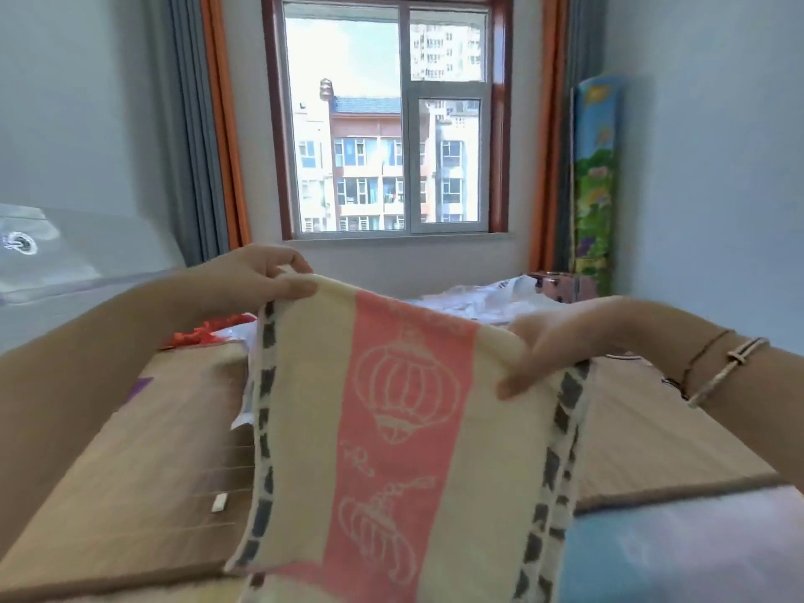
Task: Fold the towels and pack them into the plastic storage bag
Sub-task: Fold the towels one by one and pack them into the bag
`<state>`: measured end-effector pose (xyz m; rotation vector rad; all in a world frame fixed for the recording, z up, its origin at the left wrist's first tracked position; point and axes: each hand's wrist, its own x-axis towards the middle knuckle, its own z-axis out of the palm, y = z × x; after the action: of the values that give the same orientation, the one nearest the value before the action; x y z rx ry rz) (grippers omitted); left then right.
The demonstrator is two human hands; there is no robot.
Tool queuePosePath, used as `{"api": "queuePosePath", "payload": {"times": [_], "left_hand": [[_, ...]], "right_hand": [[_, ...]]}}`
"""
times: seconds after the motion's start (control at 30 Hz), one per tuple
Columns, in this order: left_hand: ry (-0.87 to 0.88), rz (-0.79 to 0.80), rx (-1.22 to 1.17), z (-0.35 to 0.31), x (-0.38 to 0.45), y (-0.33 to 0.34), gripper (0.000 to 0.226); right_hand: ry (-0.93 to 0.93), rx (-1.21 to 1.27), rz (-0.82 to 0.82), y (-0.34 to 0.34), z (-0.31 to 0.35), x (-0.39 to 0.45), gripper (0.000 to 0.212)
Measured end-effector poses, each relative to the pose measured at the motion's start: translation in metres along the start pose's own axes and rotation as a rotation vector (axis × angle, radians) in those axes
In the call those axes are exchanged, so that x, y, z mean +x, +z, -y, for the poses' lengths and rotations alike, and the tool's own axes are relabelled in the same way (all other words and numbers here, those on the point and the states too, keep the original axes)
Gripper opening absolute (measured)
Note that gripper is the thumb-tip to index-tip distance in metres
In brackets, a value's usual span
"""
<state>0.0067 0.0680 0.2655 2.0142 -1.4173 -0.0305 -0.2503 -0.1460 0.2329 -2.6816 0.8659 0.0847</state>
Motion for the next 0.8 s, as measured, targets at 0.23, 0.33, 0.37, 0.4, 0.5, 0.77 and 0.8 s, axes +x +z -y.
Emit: {"api": "queuePosePath", "payload": {"times": [0.23,0.33,0.37,0.4,0.5,0.77,0.8], "left_hand": [[-0.088,0.108,0.456,0.002,0.113,0.098,0.019],[-0.288,0.122,-0.039,-0.005,0.160,0.141,0.018],[-0.335,0.077,-0.249,-0.007,0.176,0.152,0.013],[-0.355,0.016,-0.443,-0.011,0.190,0.161,0.011],[-0.149,-0.193,-0.655,-0.026,0.239,0.173,0.013],[0.259,-0.380,-0.430,-0.063,0.260,0.178,0.019],[0.264,-0.354,-0.398,-0.059,0.253,0.187,0.017]], "right_hand": [[0.343,0.019,0.198,-0.005,-0.075,0.039,0.025],[0.378,0.389,0.074,-0.008,-0.108,0.075,0.026],[0.377,0.623,-0.046,-0.012,-0.121,0.091,0.025],[0.364,0.863,-0.188,-0.019,-0.132,0.107,0.027],[0.200,1.122,-0.650,-0.057,-0.154,0.146,0.041],[-0.040,0.603,-1.102,-0.099,-0.193,0.121,0.036],[-0.008,0.509,-1.060,-0.087,-0.201,0.117,0.035]]}}
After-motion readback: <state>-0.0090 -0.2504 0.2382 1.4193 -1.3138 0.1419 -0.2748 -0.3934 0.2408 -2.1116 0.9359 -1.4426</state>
